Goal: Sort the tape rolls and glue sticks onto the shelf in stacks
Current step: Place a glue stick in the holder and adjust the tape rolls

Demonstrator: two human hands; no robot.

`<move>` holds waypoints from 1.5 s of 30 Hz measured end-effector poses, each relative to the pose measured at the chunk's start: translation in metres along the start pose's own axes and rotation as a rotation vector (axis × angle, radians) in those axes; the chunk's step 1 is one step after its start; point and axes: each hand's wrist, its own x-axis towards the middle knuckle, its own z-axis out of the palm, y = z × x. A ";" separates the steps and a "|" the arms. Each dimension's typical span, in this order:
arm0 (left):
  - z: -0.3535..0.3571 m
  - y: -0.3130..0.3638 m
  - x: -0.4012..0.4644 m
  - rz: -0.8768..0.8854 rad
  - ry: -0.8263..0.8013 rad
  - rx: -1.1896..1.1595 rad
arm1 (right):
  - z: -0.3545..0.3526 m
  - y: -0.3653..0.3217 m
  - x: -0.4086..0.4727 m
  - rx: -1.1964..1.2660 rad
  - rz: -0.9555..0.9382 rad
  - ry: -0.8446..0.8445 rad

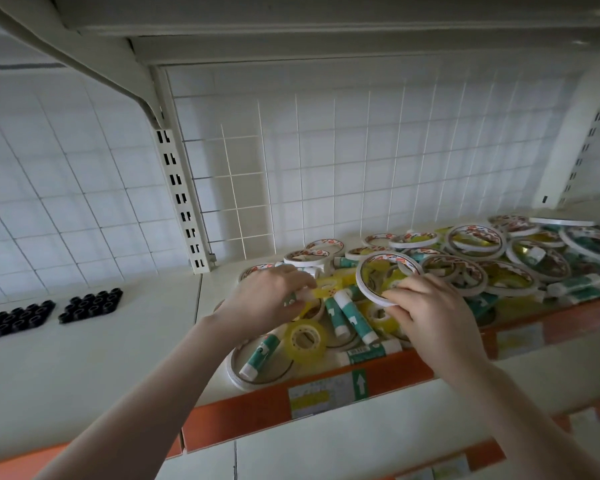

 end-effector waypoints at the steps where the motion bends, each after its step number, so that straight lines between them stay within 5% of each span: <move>1: -0.003 0.000 -0.003 -0.027 0.040 -0.038 | 0.002 -0.002 0.003 0.017 0.002 -0.010; 21: -0.105 -0.078 -0.172 -0.578 0.370 -0.135 | 0.068 -0.187 0.069 0.411 -0.160 -0.180; 34: -0.207 -0.239 -0.318 -0.589 0.423 -0.193 | 0.126 -0.400 0.098 0.386 -0.024 -0.280; 45: -0.223 -0.319 -0.340 -0.670 0.413 -0.206 | 0.144 -0.467 0.120 0.347 0.051 -0.360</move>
